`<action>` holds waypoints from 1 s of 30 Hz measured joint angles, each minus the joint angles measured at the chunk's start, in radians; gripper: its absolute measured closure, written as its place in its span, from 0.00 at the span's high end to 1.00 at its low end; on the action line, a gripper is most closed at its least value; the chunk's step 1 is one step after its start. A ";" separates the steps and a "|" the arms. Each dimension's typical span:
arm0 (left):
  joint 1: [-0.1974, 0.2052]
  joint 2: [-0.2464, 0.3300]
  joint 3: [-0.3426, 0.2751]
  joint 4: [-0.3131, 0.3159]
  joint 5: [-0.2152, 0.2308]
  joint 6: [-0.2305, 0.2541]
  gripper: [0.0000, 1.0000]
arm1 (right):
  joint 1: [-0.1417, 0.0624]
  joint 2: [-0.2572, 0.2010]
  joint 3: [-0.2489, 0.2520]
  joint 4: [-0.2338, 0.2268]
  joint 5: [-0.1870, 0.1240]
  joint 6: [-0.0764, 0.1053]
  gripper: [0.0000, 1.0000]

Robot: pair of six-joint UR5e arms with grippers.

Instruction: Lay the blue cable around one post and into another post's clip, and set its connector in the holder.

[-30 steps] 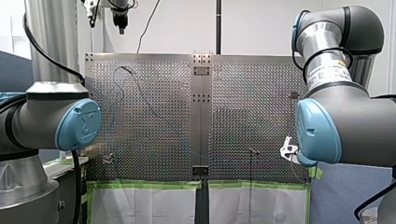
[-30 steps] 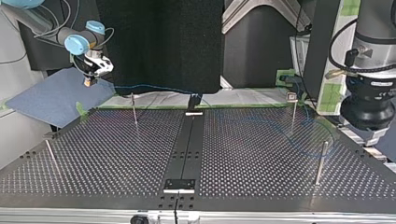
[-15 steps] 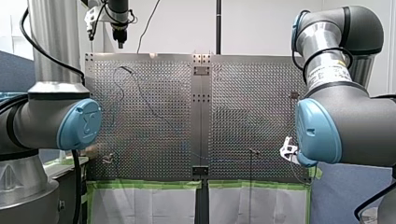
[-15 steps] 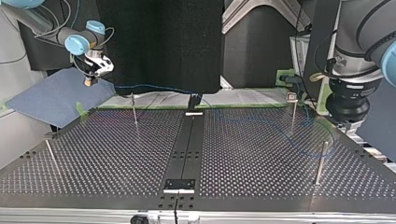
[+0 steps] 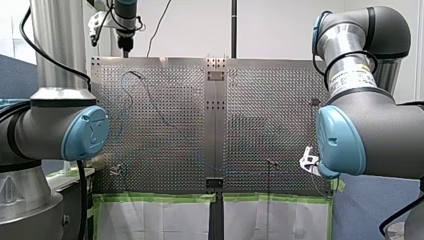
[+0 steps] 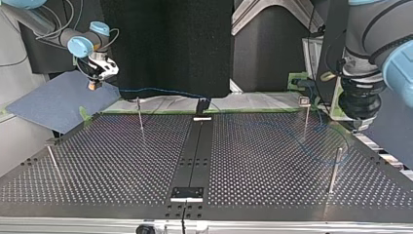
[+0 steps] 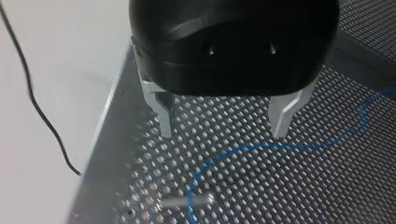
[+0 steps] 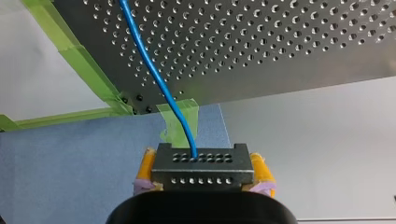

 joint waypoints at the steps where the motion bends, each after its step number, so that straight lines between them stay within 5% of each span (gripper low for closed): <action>1: 0.000 0.000 -0.003 -0.002 -0.008 0.000 1.00 | 0.000 0.000 0.000 0.000 0.000 0.000 0.00; 8: 0.000 0.001 -0.009 -0.010 -0.052 0.003 1.00 | 0.000 0.000 0.000 -0.001 -0.001 0.000 0.00; 30: -0.002 0.004 -0.010 -0.011 -0.056 0.006 1.00 | 0.002 0.000 0.000 -0.001 -0.001 -0.001 0.00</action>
